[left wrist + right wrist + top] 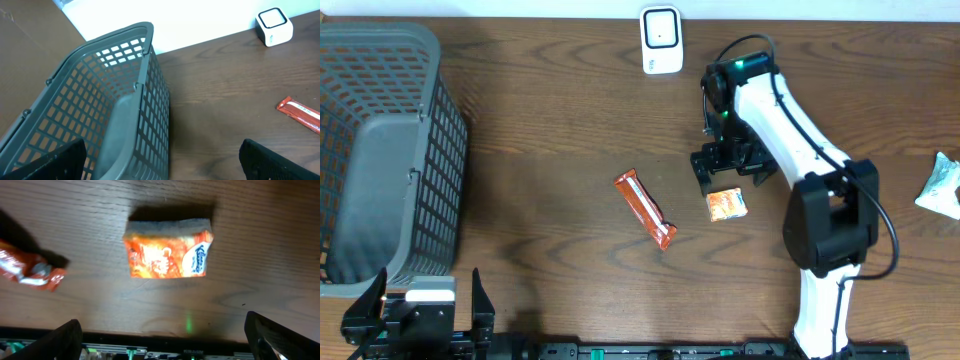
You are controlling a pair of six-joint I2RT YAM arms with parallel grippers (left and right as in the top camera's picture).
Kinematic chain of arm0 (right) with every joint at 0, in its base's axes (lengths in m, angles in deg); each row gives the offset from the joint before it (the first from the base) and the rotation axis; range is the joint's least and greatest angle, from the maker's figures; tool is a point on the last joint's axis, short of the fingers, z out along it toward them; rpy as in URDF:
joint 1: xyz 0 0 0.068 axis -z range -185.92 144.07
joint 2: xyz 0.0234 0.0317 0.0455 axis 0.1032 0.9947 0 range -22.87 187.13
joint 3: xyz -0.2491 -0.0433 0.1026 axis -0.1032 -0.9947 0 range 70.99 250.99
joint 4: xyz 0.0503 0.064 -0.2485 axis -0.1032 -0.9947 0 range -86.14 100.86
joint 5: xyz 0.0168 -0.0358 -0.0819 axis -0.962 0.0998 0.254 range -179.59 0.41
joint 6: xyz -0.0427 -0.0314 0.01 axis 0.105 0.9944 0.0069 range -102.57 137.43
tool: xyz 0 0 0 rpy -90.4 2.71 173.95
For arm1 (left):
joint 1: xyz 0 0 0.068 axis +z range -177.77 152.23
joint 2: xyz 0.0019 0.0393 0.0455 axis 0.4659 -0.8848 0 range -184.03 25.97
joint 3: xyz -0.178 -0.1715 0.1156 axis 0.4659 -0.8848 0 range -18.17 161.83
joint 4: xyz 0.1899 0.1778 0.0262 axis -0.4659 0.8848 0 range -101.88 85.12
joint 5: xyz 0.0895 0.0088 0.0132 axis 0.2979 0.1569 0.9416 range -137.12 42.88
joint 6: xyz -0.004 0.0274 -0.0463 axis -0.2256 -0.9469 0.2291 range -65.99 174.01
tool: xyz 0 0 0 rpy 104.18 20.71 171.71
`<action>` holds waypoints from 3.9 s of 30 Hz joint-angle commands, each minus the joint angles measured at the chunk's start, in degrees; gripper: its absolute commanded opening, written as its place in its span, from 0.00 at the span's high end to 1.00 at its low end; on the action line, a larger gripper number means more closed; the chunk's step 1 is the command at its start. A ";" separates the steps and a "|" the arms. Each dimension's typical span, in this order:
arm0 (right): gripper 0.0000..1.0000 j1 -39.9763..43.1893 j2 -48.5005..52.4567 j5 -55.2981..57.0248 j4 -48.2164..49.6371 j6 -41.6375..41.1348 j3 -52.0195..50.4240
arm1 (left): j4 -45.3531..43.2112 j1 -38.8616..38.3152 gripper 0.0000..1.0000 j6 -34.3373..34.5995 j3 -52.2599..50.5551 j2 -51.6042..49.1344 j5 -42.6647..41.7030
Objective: Scan the item barcode
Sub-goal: 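Lower the right gripper onto the Kleenex pack and grasp it, then lift the Kleenex pack and hold it before the white scanner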
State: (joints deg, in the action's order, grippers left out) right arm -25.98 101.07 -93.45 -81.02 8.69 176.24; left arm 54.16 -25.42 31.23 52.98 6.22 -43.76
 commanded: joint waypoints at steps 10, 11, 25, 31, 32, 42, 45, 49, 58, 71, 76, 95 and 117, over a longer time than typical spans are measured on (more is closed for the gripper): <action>0.01 2.78 11.06 1.90 0.13 -0.83 -0.24 | -0.07 -0.28 0.02 -0.50 -0.02 0.39 0.11; 0.01 2.86 11.58 1.88 0.44 -0.76 -0.24 | -0.04 -0.28 0.02 -0.50 -0.02 0.39 0.11; 0.01 1.99 12.94 0.63 4.92 0.09 1.49 | -0.04 -0.28 0.02 -0.50 -0.02 0.42 0.11; 0.01 0.33 12.96 -1.44 5.40 -0.02 1.46 | -0.04 -0.28 0.02 -0.50 -0.02 0.39 0.11; 0.01 -0.04 12.98 -1.44 5.40 -0.02 1.33 | -0.04 -0.28 0.02 -0.50 -0.02 0.39 0.09; 0.01 -0.87 13.11 -0.79 6.23 -1.55 -0.44 | -0.04 -0.28 0.02 -0.50 -0.02 0.39 0.11; 0.01 -0.87 13.11 -0.55 6.29 -1.53 -1.64 | -0.04 -0.28 0.02 -0.50 -0.02 0.39 0.11; 0.02 -0.90 13.11 -0.13 6.86 -1.51 -4.02 | -0.04 -0.28 0.02 -0.50 -0.02 0.39 0.11; 0.34 -0.87 13.11 1.01 10.84 -1.51 -5.09 | -0.04 -0.28 0.02 -0.50 -0.02 0.39 0.11; 0.50 -0.57 13.11 4.79 5.29 -3.13 7.17 | -0.07 -0.28 0.02 -0.50 -0.02 0.39 0.11; 0.50 -0.57 13.11 -0.66 -3.54 -4.07 13.53 | -0.04 -0.28 0.02 -0.50 -0.02 0.39 0.11; 0.63 -0.96 11.91 -17.68 -5.46 -4.76 34.99 | -0.04 -0.28 0.02 -0.50 -0.02 0.39 0.11; 0.59 -2.03 5.38 10.56 25.51 -6.60 35.01 | -0.04 -0.28 0.02 -0.50 -0.02 0.42 0.11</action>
State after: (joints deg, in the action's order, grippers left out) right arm -27.53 105.45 -91.33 -58.18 2.53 210.91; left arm 54.16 -25.42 31.23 52.98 6.22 -43.79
